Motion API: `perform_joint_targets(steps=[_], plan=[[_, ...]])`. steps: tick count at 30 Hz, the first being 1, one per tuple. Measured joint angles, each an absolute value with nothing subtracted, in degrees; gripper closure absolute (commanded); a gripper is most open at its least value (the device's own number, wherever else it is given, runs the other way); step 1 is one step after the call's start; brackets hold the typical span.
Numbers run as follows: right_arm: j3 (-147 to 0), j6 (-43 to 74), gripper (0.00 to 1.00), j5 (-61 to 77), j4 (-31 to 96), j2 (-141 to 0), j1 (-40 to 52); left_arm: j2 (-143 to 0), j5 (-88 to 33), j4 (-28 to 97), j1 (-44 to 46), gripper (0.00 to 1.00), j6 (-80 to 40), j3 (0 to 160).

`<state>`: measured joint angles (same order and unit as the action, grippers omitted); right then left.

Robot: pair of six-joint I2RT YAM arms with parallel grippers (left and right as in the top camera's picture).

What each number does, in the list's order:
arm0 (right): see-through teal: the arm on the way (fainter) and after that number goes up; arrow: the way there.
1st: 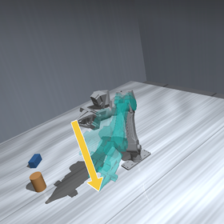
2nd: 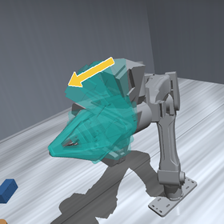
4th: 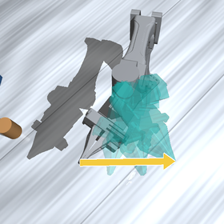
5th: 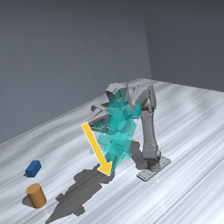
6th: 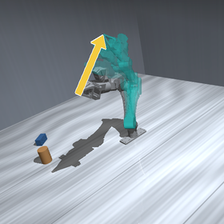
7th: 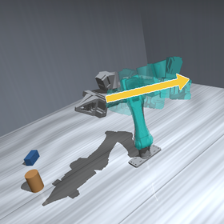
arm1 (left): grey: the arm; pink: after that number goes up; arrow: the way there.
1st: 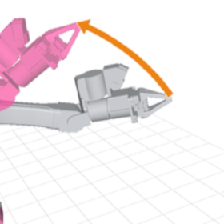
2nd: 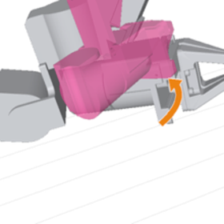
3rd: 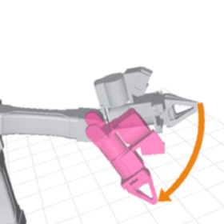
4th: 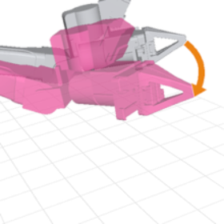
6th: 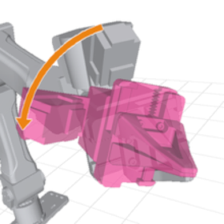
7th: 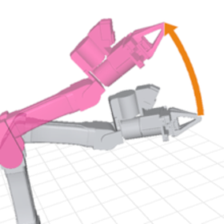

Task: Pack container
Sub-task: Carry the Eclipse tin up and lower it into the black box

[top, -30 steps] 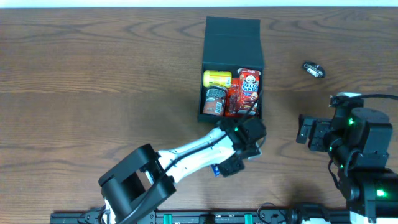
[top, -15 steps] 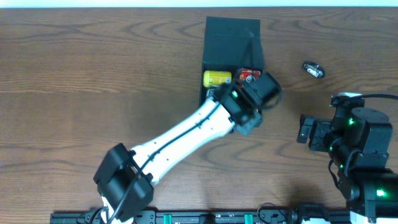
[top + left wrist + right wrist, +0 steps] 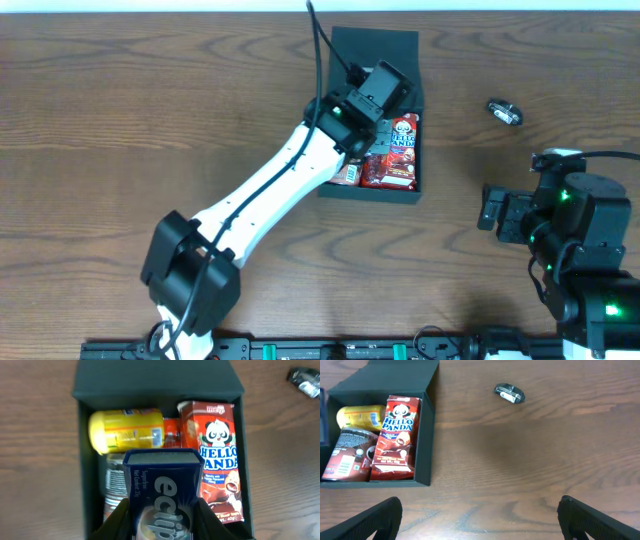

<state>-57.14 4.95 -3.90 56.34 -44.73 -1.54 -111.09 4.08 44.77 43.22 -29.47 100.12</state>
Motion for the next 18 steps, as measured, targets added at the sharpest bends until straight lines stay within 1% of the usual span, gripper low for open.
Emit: perform_joint_targets(steps=[7,15,16,17,18], plan=[[-57.14,4.95,0.01,-3.9,56.34,-44.73,-1.54,-118.56,1.87,45.01,43.35,0.94,-30.92,100.12],[-57.14,4.95,0.01,-3.9,56.34,-44.73,-1.54,-119.33,0.97,44.95,43.77,0.94,-31.55,100.12],[-57.14,4.95,0.01,-3.9,56.34,-44.73,-1.54,-119.33,0.82,44.95,43.9,0.89,-31.55,100.12],[-57.14,4.95,0.01,-3.9,56.34,-44.73,-1.54,-119.33,0.75,44.95,44.01,0.82,-31.55,100.12],[-57.14,4.95,0.01,-3.9,56.34,-44.73,-1.54,-119.35,0.56,44.97,44.1,0.7,-31.55,100.12]])
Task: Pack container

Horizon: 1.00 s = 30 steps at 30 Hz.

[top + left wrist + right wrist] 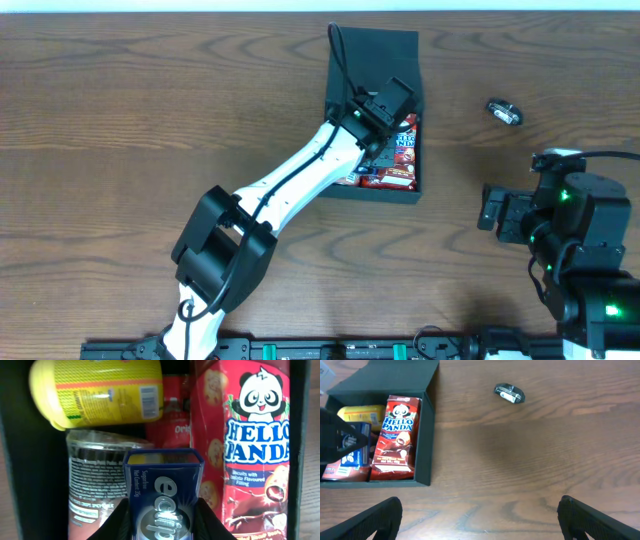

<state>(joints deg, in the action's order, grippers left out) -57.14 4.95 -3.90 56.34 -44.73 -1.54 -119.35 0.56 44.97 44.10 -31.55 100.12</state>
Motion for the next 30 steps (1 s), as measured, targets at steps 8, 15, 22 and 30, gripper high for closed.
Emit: perform_joint_targets(steps=[8,15,22,30], plan=[[-57.14,4.95,0.01,-3.9,56.34,-44.73,-1.54,-119.42,0.14,44.97,44.58,0.39,-31.9,100.12],[-57.14,4.95,0.01,-3.97,56.34,-44.73,-1.54,-119.42,0.14,44.97,44.58,0.05,-31.86,100.12],[-57.14,4.95,0.01,-6.37,55.16,-45.15,-1.54,-117.64,0.23,46.68,44.12,0.05,-30.94,100.12],[-60.84,3.95,0.01,-9.04,56.29,-53.78,-1.89,-99.15,4.49,54.24,41.47,0.05,-24.47,100.31]])
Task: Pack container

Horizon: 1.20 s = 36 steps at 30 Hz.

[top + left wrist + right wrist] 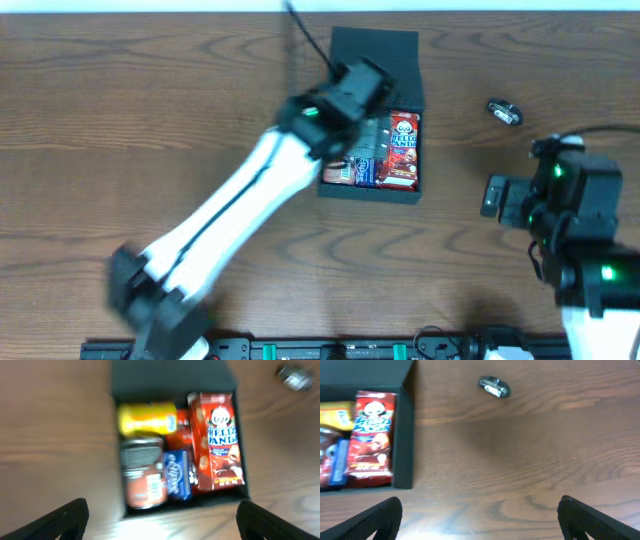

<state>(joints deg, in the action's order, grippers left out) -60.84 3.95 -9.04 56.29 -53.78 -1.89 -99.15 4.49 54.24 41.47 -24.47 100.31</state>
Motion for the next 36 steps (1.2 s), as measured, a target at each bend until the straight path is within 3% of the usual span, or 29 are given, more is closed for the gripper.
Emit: perform_joint_targets(steps=[6,10,16,22,36], plan=[[-70.54,-5.82,0.01,-7.97,56.38,-67.64,-7.27,-87.07,9.67,60.97,40.8,0.05,-20.67,101.03],[-76.79,-18.85,0.01,-2.33,57.19,-78.3,-10.39,-84.58,11.0,64.82,40.71,0.05,-19.44,101.06],[-82.0,-29.52,0.01,3.64,56.29,-92.25,-16.25,-84.42,11.44,71.99,40.64,0.05,-19.2,101.01],[-90.04,-34.72,0.01,6.17,57.49,-104.95,-20.56,-84.42,11.62,74.81,40.64,0.05,-19.18,101.01],[-111.11,-41.3,0.01,2.92,60.95,-130.56,-18.17,-84.42,11.64,73.49,40.64,0.05,-19.18,101.01]])
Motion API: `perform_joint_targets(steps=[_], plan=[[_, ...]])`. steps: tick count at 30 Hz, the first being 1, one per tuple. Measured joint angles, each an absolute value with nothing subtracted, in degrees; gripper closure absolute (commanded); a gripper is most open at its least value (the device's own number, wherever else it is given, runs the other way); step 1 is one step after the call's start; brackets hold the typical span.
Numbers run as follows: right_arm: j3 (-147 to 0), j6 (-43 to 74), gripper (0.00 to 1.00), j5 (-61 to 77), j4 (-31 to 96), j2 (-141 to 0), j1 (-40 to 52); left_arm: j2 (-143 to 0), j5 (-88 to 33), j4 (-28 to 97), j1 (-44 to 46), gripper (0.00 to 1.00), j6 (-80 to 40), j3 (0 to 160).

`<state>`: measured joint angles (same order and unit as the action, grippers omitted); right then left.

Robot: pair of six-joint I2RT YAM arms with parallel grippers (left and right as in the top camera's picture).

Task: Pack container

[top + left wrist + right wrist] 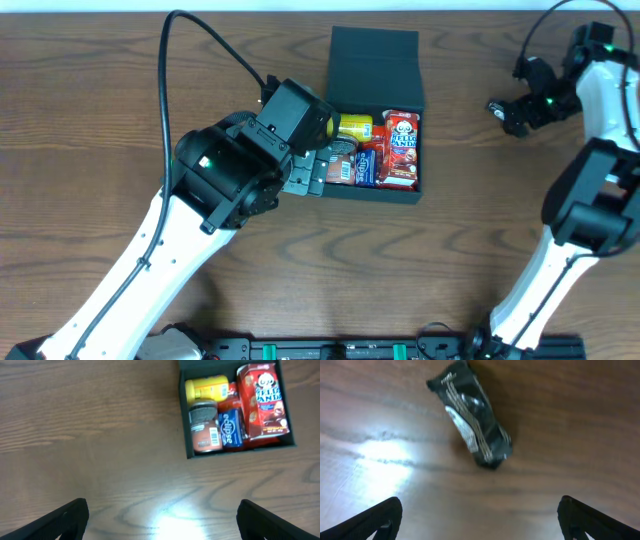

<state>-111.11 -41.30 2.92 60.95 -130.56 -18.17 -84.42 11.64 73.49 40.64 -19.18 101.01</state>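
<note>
The black box (375,50) stands open at the back of the table. Inside lie a yellow bottle (207,389), a dark can (204,427), a blue Eclipse tin (230,429) and a red Hello Panda carton (262,402). My left gripper (160,520) is open and empty, high over bare wood just left of the box (183,420). A small black wrapped packet (470,415) lies on the table right of the box. My right gripper (480,520) hovers open close over the packet (497,108), which sits ahead of its fingers.
The wooden table (120,110) stretches wide to the left of the box. The left arm's cable (200,35) arcs over the back left. The right arm (590,170) reaches along the right edge toward the far side.
My left gripper has drawn back from over the box to the wood left of it. My right gripper has moved from the near right to the far right, close over the black packet.
First my left gripper held the Eclipse tin above the open box. Then it held the tin low between the can and the Hello Panda carton. Later the tin lay in the box with the gripper open above. Now the left has withdrawn and the right hovers at the packet.
</note>
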Motion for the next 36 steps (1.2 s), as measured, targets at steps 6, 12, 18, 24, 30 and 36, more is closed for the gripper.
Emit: perform_joint_targets(steps=[6,12,18,24,30,36], plan=[[-111.94,-41.91,0.01,2.09,56.9,-132.35,-14.9,-84.42,11.64,71.5,40.64,0.05,-19.18,101.01],[-112.57,-42.13,0.01,1.89,56.05,-133.88,-14.17,-84.42,11.64,71.35,40.64,0.05,-19.18,101.01],[-112.57,-42.11,0.01,1.69,54.52,-135.96,-14.17,-84.42,11.62,71.29,40.64,0.05,-19.18,101.01],[-112.57,-42.09,0.01,1.78,54.08,-135.98,-14.17,-84.42,11.64,70.59,40.64,0.05,-19.18,101.01],[-112.57,-42.06,0.01,3.86,54.06,-135.98,-14.35,-84.42,11.64,70.54,40.64,0.05,-19.18,101.01],[-112.57,-42.06,0.01,5.06,54.08,-135.98,-14.9,-84.42,11.62,70.54,40.64,0.05,-19.18,101.01]])
